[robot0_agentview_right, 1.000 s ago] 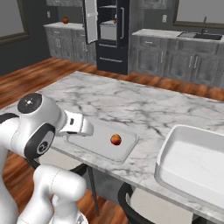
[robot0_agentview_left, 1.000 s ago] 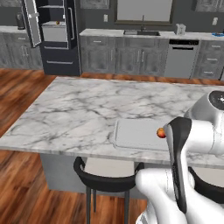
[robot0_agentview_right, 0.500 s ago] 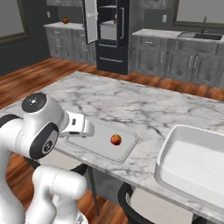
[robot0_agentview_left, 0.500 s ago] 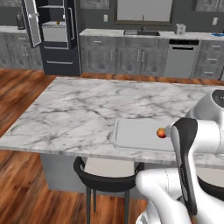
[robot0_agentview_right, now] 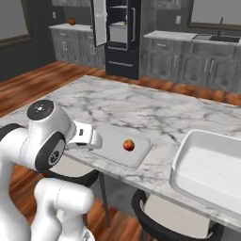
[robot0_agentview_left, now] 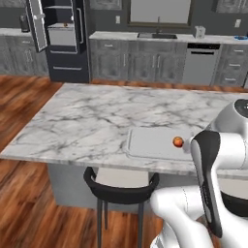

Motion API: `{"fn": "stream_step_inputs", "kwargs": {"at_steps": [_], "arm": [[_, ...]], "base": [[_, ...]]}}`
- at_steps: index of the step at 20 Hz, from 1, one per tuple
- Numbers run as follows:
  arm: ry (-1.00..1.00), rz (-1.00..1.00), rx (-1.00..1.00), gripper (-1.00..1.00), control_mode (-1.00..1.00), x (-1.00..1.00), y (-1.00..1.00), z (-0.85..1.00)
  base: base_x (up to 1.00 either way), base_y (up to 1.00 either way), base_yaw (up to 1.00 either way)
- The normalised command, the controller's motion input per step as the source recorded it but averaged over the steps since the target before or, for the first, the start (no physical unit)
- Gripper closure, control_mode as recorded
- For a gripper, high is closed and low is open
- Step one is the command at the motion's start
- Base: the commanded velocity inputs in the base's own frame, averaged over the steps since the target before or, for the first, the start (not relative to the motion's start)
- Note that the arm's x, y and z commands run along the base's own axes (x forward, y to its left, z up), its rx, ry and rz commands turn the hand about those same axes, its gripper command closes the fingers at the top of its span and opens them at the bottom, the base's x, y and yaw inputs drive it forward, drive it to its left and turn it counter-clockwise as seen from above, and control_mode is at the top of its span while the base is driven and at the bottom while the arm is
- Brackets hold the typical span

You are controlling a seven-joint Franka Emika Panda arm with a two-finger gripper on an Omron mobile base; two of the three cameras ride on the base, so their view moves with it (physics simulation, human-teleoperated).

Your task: Place the cold items (peach and mango) from the fridge in one tupperware on the dining counter. Place the warm items (hot dog and kebab skewer) in the stove area in another tupperware.

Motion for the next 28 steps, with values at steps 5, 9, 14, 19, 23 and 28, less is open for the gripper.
{"fn": "stream_step_inputs", "kwargs": {"at_steps": [5, 9, 14, 19, 23, 28], "arm": [[0.0, 0.0, 0.0, -1.0, 1.0, 0.0, 0.0, 0.0], [0.0, 0.0, 0.0, -1.0, 1.0, 0.0, 0.0, 0.0], [0.0, 0.0, 0.0, -1.0, 1.0, 0.0, 0.0, 0.0], [0.0, 0.0, 0.0, -1.0, 1.0, 0.0, 0.0, 0.0], [0.0, 0.0, 0.0, -1.0, 1.0, 0.0, 0.0, 0.0], [0.0, 0.0, 0.0, -1.0, 1.0, 0.0, 0.0, 0.0]], "base": [[-0.63, 0.35, 0.02], [-0.23, 0.91, -0.01], [-0.2, 1.0, -0.09], [-0.17, 1.0, -0.17], [-0.01, 1.0, -0.23], [0.0, 1.0, -0.3]]}}
